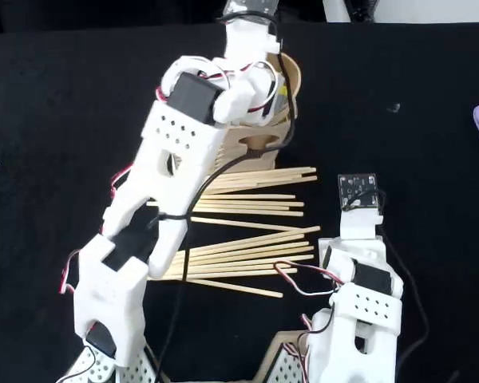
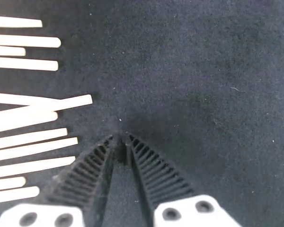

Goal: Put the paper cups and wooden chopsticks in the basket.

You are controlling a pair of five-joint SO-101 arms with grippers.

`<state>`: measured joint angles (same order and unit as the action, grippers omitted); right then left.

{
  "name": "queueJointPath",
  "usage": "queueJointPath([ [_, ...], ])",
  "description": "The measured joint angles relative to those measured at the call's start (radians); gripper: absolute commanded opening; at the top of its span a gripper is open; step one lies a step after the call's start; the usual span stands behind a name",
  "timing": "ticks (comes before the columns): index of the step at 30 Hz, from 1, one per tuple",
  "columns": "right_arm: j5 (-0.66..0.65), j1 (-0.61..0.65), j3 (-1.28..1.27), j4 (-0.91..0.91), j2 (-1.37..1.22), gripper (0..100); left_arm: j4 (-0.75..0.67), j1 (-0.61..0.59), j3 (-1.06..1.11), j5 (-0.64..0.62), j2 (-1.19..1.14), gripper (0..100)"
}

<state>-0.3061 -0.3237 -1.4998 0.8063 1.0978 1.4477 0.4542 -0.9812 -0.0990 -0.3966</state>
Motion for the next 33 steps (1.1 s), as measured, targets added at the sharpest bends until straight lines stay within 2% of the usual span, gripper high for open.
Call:
queueJointPath([
  [5, 0.0, 0.0, -0.002, -0.002, 0.0, 1.1, 0.0, -0.006, -0.031, 0.0, -0.006, 17],
  [15, 0.0, 0.005, -0.002, -0.002, 0.0, 1.1, 0.0, -0.063, -0.265, 0.003, -0.006, 17],
  [19, 0.0, 0.005, -0.002, -0.002, 0.0, 1.1, -0.005, -0.063, -0.278, 0.003, -0.006, 17],
  [26, 0.0, 0.005, -0.002, -0.002, 0.0, 1.1, -0.126, -0.051, -0.279, 0.003, -0.124, 17],
  [33, 0.0, 0.005, -0.002, -0.002, 0.0, 1.1, -0.132, -0.031, -0.279, 0.003, -0.21, 17],
])
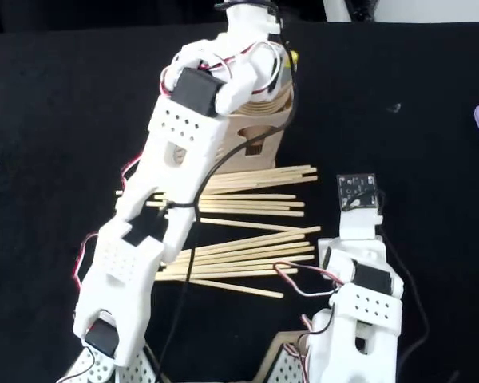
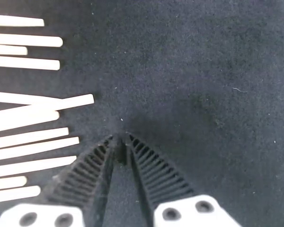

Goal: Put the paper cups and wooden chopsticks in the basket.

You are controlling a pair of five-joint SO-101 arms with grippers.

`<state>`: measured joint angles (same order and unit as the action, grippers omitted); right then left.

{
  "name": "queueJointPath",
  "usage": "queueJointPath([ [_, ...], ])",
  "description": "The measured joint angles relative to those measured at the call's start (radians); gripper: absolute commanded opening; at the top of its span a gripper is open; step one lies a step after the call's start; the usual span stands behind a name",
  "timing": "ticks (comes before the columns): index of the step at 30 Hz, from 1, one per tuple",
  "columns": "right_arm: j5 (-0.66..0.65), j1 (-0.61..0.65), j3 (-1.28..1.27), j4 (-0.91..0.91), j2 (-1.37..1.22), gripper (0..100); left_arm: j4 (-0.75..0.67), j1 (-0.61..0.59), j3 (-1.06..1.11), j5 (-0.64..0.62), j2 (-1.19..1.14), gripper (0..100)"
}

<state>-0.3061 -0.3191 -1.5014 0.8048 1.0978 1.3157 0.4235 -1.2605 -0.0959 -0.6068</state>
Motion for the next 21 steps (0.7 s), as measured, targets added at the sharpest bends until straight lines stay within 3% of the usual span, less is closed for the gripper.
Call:
queueJointPath([
  [14, 0.0, 0.0, 0.0, 0.0, 0.0, 1.1, 0.031, 0.002, -0.006, -0.005, -0.049, 17],
  [21, 0.0, 0.0, 0.0, 0.0, 0.0, 1.1, 0.137, 0.005, -0.242, -0.003, -0.072, 17],
])
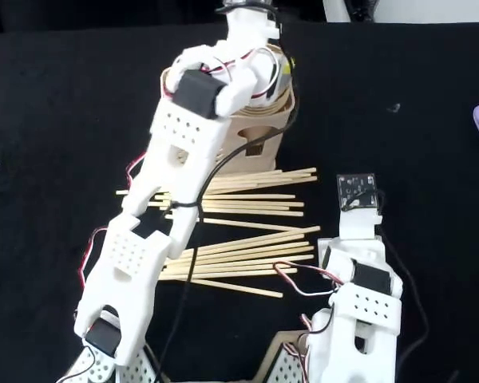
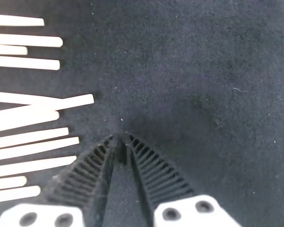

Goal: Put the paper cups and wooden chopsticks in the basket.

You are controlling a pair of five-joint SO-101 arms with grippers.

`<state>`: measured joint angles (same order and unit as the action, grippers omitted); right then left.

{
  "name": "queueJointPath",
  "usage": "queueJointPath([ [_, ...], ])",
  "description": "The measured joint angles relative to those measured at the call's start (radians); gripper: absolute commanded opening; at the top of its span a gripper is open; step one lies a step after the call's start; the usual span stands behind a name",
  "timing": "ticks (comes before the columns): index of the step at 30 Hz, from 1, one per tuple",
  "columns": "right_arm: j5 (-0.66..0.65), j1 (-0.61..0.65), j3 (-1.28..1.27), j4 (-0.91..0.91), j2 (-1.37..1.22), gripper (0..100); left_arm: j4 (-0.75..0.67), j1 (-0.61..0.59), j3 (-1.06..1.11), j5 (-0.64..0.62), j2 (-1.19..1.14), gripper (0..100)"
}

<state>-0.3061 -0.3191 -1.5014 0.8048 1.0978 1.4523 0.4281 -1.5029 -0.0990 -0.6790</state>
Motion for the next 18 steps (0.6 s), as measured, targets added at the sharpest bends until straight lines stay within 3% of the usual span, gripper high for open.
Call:
queueJointPath([
  [5, 0.0, 0.0, 0.0, 0.0, 0.0, 1.1, 0.012, 0.003, -0.103, 0.0, 0.002, 17],
  [13, 0.0, 0.0, 0.0, 0.0, 0.0, 1.1, -0.124, 0.003, -0.057, 0.0, -0.107, 17],
  [18, 0.0, 0.0, 0.0, 0.0, 0.0, 1.1, -0.137, 0.003, -0.057, -0.003, -0.144, 16],
])
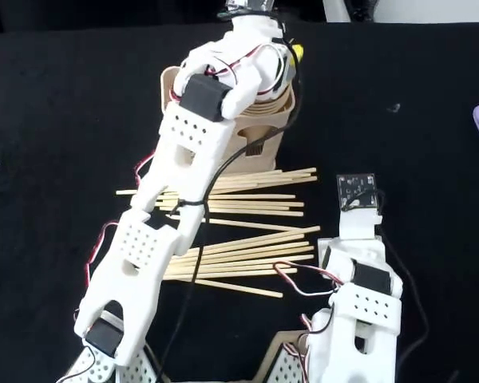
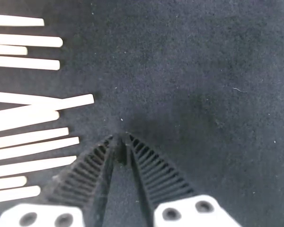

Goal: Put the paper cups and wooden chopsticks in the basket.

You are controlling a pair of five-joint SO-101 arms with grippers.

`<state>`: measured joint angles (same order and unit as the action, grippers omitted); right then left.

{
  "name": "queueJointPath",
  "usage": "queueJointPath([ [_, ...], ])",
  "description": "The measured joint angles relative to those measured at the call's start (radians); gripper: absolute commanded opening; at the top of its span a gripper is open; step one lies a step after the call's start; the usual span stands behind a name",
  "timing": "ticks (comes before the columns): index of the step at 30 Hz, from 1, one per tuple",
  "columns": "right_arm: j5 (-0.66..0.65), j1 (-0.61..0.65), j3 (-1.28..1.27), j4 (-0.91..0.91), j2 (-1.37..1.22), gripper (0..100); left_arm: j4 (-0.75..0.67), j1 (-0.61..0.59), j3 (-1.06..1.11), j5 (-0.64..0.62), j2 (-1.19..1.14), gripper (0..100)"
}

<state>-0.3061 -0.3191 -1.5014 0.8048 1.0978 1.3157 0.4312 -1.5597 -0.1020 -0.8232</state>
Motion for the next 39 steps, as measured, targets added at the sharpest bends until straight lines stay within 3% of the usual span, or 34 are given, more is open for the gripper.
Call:
queueJointPath([
  [5, 0.0, 0.0, 0.0, 0.0, 0.0, 1.1, 0.037, 0.002, -0.003, 0.0, -0.006, 11],
  [12, 0.0, 0.0, 0.0, 0.0, 0.0, 1.1, 0.092, 0.003, -0.005, 0.0, -0.006, 11],
  [28, 0.0, 0.0, 0.0, 0.0, 0.0, 1.1, 0.04, 0.0, -0.049, 0.003, 0.005, 16],
  [35, 0.0, 0.0, 0.0, 0.0, 0.0, 1.1, 0.15, -0.002, -0.049, 0.003, 0.207, 16],
  [39, 0.0, 0.0, 0.0, 0.0, 0.0, 1.1, 0.261, -0.061, -0.051, 0.002, 0.315, 16],
])
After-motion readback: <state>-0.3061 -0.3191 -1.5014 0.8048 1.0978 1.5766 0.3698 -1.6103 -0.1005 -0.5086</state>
